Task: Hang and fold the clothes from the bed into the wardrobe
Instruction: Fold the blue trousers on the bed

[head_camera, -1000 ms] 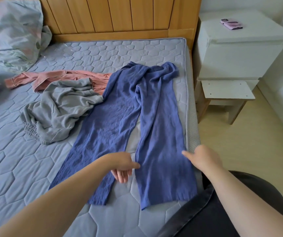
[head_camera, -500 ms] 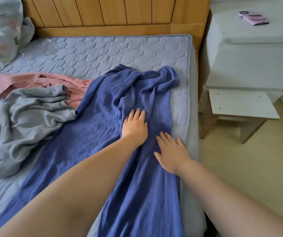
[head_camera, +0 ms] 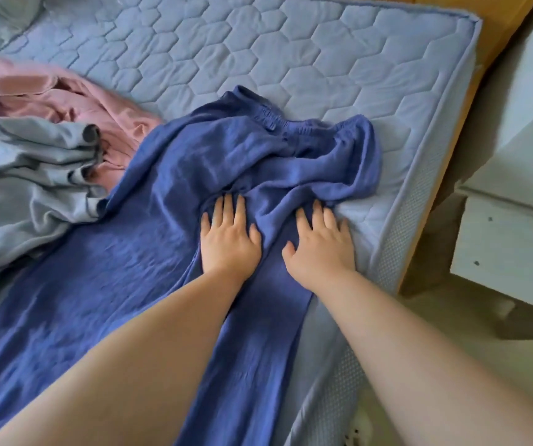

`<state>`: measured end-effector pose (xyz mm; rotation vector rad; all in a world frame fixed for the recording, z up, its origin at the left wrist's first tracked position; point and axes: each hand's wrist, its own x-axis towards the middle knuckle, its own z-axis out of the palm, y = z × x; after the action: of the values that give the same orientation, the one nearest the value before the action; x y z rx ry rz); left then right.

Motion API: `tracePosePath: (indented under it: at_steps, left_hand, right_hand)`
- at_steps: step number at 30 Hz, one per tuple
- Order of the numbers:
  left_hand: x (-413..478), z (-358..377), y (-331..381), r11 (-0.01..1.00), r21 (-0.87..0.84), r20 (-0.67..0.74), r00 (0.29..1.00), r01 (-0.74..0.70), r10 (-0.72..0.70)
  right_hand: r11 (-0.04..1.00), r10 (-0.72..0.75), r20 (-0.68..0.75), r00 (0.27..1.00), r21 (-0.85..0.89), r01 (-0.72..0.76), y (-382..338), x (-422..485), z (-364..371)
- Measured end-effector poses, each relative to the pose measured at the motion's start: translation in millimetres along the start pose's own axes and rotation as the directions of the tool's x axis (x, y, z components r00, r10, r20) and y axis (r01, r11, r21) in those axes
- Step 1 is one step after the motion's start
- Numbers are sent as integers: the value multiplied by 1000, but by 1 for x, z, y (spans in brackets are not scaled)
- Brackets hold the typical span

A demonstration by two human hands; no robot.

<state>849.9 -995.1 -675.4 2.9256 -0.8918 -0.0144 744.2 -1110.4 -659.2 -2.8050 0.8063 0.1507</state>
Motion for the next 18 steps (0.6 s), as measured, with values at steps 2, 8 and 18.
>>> tracePosePath:
  at_steps: [2, 8, 18]
  left_hand:
    - [1, -8, 2, 1000, 22, 91, 996, 0, -2]
    - [13, -33, 7, 996, 86, 321, 947, -34, 5]
    - [27, -69, -8, 984, -174, 568, 820, 37, 69]
  right_hand:
    - [1000, -21, 134, 991, 18, 19, 3, 4, -17]
    - [994, -65, 560, 826, -34, 102, 13, 27, -70]
    - [955, -290, 198, 936, -11, 298, -9, 84, -137]
